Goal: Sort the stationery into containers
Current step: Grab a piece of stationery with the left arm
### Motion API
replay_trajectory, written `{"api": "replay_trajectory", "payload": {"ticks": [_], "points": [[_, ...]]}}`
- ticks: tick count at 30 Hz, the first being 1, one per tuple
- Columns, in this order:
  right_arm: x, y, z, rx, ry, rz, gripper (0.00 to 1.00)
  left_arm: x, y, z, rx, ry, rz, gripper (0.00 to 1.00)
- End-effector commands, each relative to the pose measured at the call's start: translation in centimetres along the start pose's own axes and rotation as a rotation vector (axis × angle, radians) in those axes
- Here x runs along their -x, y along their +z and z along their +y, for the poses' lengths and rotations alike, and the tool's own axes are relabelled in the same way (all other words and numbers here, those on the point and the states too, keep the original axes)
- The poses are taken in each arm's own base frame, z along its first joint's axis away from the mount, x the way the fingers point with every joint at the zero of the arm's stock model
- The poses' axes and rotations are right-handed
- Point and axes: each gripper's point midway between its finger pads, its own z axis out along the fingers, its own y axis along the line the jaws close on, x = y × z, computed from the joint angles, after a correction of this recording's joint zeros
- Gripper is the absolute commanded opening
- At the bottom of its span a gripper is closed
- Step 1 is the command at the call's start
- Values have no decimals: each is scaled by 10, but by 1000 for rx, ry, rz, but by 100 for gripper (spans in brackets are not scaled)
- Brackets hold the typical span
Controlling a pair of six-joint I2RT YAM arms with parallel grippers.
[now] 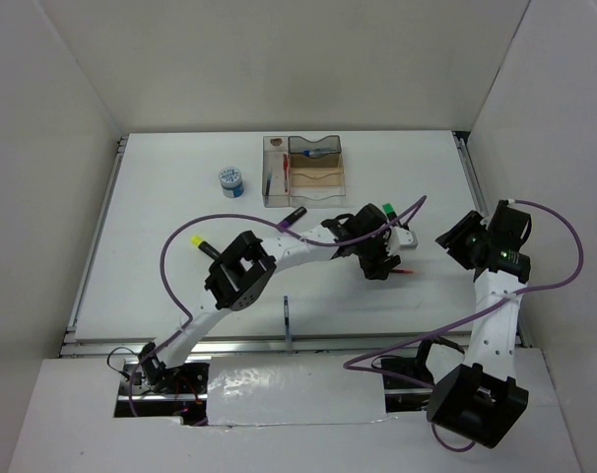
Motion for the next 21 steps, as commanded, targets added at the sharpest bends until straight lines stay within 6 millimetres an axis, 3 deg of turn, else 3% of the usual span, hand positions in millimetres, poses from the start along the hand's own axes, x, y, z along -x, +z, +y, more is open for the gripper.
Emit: {"api": "replay_trajectory", "payload": {"ticks": [1, 7, 11, 14, 17, 20, 21], "points": [[5, 1, 1, 13, -3, -17, 50, -17, 6, -11, -40, 5, 83, 62], [4, 1, 2, 20, 1, -17, 50, -37, 3, -12, -34, -12, 154, 45], [5, 1, 2, 17, 3, -20, 50, -46, 1, -14, -15, -19, 203, 19], [6, 0, 2, 16, 4, -24, 49, -52, -6, -17, -1, -52, 225, 13], [7, -1, 4, 22, 6, -26, 49, -63, -28, -29, -11, -73, 248, 1], [9, -3, 8, 37, 11, -28, 49, -63, -49, -33, -7, -116, 231, 0], [9, -3, 9, 42, 12, -27, 49, -56, -65, -34, 4, -117, 206, 0]]}}
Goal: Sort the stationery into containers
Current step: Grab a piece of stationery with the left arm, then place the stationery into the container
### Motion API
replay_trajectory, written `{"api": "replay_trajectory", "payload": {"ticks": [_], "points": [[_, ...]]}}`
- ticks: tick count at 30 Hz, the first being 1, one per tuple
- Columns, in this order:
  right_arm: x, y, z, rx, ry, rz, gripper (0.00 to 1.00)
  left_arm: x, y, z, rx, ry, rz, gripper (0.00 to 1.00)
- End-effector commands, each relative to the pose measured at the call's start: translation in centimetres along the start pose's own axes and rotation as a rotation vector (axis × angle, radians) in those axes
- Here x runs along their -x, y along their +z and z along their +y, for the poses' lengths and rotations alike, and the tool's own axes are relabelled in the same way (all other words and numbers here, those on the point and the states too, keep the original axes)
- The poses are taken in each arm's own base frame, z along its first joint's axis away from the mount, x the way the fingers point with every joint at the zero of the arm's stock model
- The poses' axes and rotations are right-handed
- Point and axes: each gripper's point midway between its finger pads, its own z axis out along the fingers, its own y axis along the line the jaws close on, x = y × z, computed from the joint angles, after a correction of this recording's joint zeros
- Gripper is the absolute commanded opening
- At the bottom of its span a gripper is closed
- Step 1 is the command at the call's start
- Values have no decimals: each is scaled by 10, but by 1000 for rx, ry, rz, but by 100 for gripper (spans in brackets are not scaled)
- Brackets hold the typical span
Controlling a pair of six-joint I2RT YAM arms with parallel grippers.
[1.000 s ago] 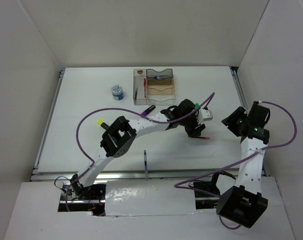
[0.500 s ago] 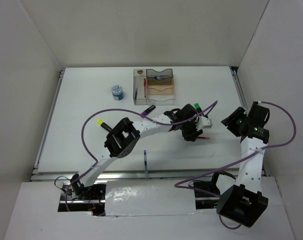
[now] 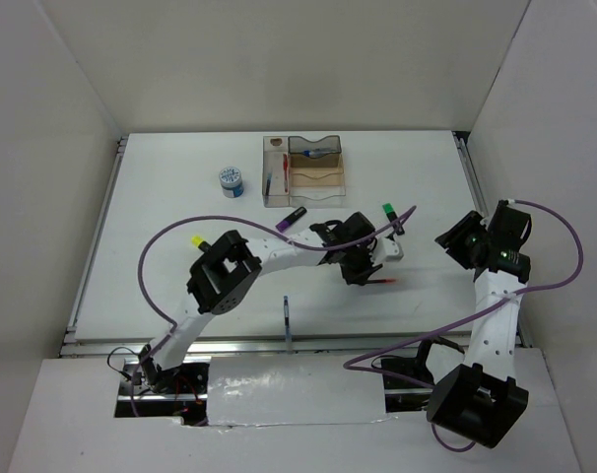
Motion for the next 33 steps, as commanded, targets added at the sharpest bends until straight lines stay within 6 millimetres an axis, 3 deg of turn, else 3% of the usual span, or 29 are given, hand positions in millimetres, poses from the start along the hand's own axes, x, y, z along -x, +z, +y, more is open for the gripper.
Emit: {"api": "replay_trajectory", "payload": {"ticks": [1, 3, 6, 9, 10, 11, 14, 16, 19, 21, 27, 33], "points": [[9, -4, 11, 48, 6, -27, 49, -24, -39, -5, 19, -88, 58, 0], [9, -3, 13, 61, 8, -21, 49, -13, -70, 0, 68, -110, 19, 0], [7, -4, 15, 74, 1, -16, 49, -6, -123, 39, 161, -218, -32, 0], [6, -3, 17, 101, -17, -21, 50, 11, -173, 61, 209, -324, -122, 0], [5, -2, 18, 108, -27, -18, 50, 8, -193, 81, 248, -422, -156, 0], [6, 0, 21, 122, -44, -19, 50, 19, -216, 89, 282, -445, -213, 0], [2, 5, 27, 138, -90, 0, 50, 15, -281, 148, 464, -624, -352, 0], [-3, 10, 30, 145, -114, 24, 53, 18, -305, 172, 533, -705, -417, 0], [-9, 15, 39, 150, -158, 42, 56, 1, -319, 211, 649, -797, -423, 0], [-16, 17, 46, 156, -186, 59, 57, -6, -313, 228, 669, -850, -420, 0], [-31, 22, 57, 169, -260, 81, 58, -38, -286, 265, 735, -1036, -370, 0], [-45, 24, 71, 220, -405, 96, 58, -66, -275, 285, 809, -1140, -356, 0]]}}
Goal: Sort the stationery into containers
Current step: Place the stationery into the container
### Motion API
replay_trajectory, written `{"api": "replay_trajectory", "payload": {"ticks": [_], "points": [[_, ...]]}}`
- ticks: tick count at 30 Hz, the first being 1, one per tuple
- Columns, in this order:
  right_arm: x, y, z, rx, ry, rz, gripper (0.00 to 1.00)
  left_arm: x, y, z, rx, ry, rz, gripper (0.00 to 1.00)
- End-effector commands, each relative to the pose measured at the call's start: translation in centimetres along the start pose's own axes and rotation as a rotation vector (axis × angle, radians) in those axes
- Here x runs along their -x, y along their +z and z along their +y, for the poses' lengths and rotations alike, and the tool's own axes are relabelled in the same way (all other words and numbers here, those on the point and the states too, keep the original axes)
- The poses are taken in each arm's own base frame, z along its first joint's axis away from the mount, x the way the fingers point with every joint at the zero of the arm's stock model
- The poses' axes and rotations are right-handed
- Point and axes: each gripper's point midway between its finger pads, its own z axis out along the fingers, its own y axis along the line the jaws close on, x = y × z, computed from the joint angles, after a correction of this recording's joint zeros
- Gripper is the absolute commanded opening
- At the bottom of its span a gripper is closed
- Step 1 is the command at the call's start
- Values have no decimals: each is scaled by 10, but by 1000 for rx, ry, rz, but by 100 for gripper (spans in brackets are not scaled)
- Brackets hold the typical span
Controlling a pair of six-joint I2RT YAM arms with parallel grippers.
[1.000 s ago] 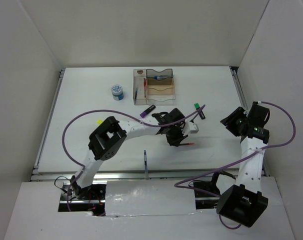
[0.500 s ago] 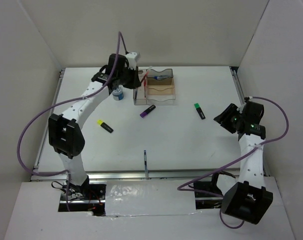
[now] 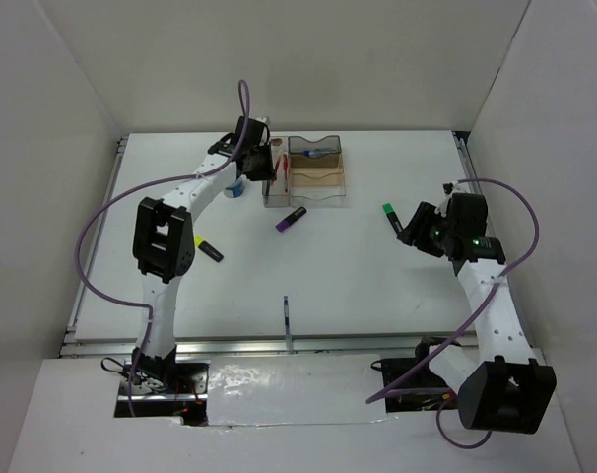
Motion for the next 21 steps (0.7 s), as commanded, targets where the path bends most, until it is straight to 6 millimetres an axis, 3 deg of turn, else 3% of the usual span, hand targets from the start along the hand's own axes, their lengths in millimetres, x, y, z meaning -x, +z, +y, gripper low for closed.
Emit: {"api": "replay_trajectory", "payload": {"ticks": [1, 5, 7, 14, 18, 21], "points": [[4, 7, 11, 41, -147, -38, 58, 22, -2, 12, 56, -96, -66, 0], [-1, 8, 30, 112, -274, -36, 59, 17, 12, 19, 64, -108, -44, 1], [-7, 10, 41, 155, -340, -20, 60, 15, 15, 19, 46, -110, -30, 17], [-28, 9, 70, 285, -559, 23, 61, 12, 18, 16, 13, -113, -20, 58], [-33, 10, 85, 336, -711, 34, 62, 17, 12, 8, -30, -103, -29, 64], [-39, 8, 99, 407, -870, 42, 63, 33, -9, -2, -107, -95, -67, 64]]}}
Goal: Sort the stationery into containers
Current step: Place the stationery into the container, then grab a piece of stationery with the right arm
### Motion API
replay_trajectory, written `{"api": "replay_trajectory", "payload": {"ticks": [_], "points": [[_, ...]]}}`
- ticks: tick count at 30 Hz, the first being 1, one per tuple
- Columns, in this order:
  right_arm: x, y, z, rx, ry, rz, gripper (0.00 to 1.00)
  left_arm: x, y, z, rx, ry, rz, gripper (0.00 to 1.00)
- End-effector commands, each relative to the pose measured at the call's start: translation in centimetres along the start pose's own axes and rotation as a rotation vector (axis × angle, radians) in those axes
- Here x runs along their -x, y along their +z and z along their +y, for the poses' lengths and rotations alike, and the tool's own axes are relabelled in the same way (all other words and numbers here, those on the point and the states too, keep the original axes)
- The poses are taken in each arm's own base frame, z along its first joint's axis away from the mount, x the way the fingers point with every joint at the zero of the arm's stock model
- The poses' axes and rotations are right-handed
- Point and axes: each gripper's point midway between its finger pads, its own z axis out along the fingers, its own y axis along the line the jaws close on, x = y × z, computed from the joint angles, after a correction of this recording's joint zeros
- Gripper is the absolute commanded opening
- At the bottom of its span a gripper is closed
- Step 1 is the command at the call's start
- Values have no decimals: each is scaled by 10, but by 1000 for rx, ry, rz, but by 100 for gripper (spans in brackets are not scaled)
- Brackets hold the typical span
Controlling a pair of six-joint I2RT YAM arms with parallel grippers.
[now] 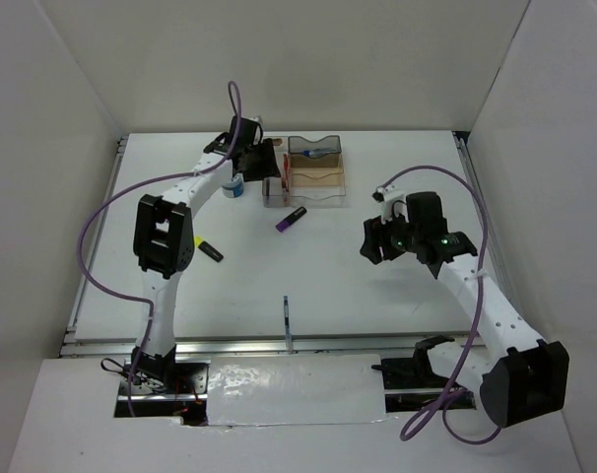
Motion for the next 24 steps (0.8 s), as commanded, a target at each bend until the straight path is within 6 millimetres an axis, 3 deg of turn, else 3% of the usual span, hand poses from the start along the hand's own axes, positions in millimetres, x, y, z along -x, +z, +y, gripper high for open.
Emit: {"api": "replay_trajectory", "payload": {"ticks": [1, 3, 4, 6, 9, 10, 12, 14, 18, 24], "points": [[26, -1, 20, 109, -263, -52, 63, 33, -47, -36, -182, 25, -87, 64], [29, -1, 31, 180, -423, -51, 63, 46, -69, -38, -249, 61, -120, 65], [28, 0, 41, 248, -493, -49, 63, 46, -96, -52, -353, 99, -114, 65], [27, 3, 54, 330, -676, -41, 64, 56, -132, -45, -435, 148, -139, 66], [27, 11, 75, 465, -920, -39, 65, 52, -174, -24, -584, 133, -122, 84], [21, 12, 82, 516, -979, -27, 66, 52, -189, -11, -642, 119, -117, 95], [20, 22, 99, 595, -1186, -41, 68, 42, -209, 4, -675, 103, -118, 99], [11, 31, 115, 669, -1381, -42, 69, 36, -227, 30, -651, 84, -134, 99], [-4, 50, 141, 790, -1713, -63, 71, 16, -250, 44, -644, 138, -154, 99], [-23, 72, 167, 919, -2024, -48, 72, -12, -268, 62, -595, 153, -146, 99]]}}
